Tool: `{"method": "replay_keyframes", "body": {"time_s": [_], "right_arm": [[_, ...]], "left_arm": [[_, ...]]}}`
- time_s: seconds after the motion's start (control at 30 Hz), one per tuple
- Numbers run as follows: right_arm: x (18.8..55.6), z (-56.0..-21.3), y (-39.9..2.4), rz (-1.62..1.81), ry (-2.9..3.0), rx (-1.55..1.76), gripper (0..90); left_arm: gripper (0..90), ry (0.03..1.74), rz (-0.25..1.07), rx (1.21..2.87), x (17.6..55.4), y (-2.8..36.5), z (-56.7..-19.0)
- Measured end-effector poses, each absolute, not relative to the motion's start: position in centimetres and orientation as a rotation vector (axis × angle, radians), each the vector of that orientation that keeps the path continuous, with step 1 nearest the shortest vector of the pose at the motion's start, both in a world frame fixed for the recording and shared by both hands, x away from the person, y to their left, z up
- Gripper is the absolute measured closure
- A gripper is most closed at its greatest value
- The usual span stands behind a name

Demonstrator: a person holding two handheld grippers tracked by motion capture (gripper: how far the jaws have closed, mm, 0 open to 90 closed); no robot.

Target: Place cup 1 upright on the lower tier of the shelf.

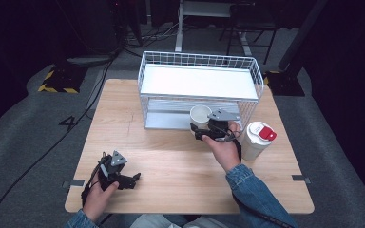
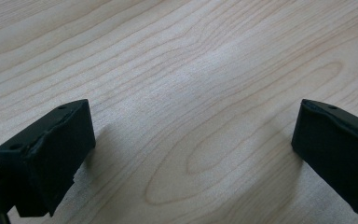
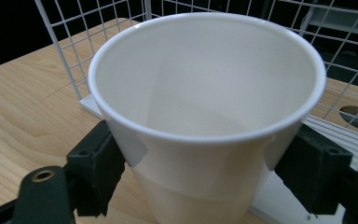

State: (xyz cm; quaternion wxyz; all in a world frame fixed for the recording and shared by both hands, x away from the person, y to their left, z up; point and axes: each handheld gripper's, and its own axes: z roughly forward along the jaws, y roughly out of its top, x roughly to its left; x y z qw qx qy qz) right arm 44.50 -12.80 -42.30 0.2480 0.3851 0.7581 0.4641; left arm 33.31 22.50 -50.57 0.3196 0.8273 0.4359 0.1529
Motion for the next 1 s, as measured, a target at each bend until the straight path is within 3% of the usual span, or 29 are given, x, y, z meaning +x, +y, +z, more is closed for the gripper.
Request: {"method": "replay_keyframes", "body": {"time_s": [1.0], "right_arm": [[50.2,-44.5,-9.8,1.202,1.921,1.088,21.6]], "left_arm": [[0.0,1.145,0.402,2.177,33.3,22.5,-50.6]]}}
